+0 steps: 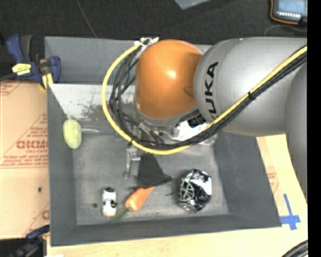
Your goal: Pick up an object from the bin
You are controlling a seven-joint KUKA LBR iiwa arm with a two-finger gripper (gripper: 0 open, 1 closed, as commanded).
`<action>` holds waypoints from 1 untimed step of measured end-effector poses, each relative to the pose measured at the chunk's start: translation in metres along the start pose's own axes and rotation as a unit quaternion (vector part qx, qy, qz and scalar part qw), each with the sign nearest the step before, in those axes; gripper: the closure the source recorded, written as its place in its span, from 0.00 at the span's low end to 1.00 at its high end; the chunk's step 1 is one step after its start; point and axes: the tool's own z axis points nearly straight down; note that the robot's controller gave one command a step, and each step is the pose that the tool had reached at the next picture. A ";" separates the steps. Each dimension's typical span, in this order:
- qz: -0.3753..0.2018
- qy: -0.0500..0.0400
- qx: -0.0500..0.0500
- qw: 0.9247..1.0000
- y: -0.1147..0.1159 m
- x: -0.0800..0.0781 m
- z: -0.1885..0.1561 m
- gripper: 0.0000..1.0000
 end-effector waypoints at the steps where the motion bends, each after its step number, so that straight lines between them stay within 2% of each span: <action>1: -0.043 0.008 0.002 0.999 -0.027 0.030 0.019 0.00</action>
Offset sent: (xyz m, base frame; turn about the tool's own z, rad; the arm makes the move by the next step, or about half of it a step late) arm -0.0151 -0.0550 -0.0534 0.0495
